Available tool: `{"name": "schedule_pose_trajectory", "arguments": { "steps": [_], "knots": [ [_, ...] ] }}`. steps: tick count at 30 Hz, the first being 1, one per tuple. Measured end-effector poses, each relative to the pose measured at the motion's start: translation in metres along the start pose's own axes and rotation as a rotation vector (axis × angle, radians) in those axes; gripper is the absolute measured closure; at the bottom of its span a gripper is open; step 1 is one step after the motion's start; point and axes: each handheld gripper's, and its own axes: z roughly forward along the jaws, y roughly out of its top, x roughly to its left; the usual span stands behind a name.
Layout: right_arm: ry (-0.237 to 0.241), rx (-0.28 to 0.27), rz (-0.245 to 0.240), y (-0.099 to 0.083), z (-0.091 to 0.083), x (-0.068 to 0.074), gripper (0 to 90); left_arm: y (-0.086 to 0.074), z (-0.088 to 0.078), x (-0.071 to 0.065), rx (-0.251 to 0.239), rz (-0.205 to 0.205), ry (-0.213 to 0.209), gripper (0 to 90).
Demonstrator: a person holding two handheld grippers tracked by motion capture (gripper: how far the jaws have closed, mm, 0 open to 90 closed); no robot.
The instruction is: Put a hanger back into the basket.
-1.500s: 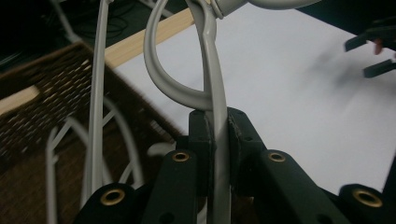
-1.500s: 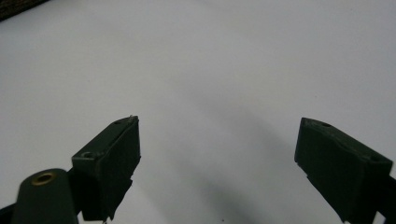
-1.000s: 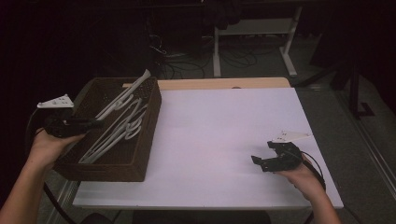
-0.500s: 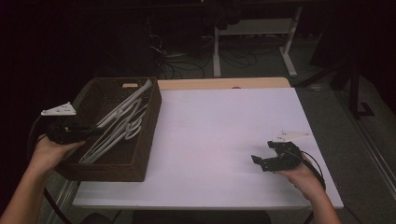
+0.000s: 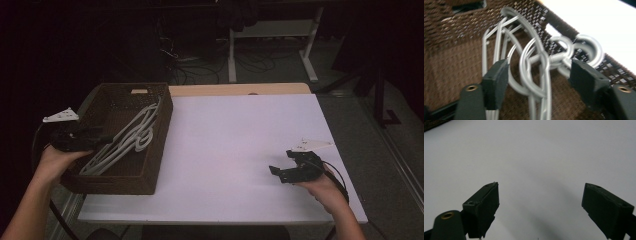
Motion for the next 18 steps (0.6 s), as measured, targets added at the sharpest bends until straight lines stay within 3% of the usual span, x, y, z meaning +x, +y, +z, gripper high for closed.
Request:
{"name": "schedule_pose_trajectory", "arguments": {
  "steps": [5, 10, 11, 13, 18],
  "knots": [
    [0.004, -0.014, -0.006, 0.005, -0.005, 0.002, 14.0, 0.007, 0.001, -0.013, -0.040, 0.013, -0.036, 21.8],
    [0.017, -0.043, -0.018, 0.015, -0.013, 0.005, 13.8, 0.020, 0.010, -0.041, -0.085, 0.048, -0.131, 15.7],
    [0.022, -0.048, -0.019, 0.017, -0.015, 0.006, 13.7, 0.020, 0.010, -0.041, -0.085, 0.048, -0.131, 15.1],
    [0.028, -0.064, -0.021, 0.023, -0.019, 0.007, 13.3, 0.025, 0.020, -0.056, -0.097, 0.061, -0.180, 14.5],
    [0.054, -0.100, -0.032, 0.037, -0.028, 0.010, 11.7, 0.031, 0.033, -0.080, -0.116, 0.088, -0.229, 11.7]
  ]
}}
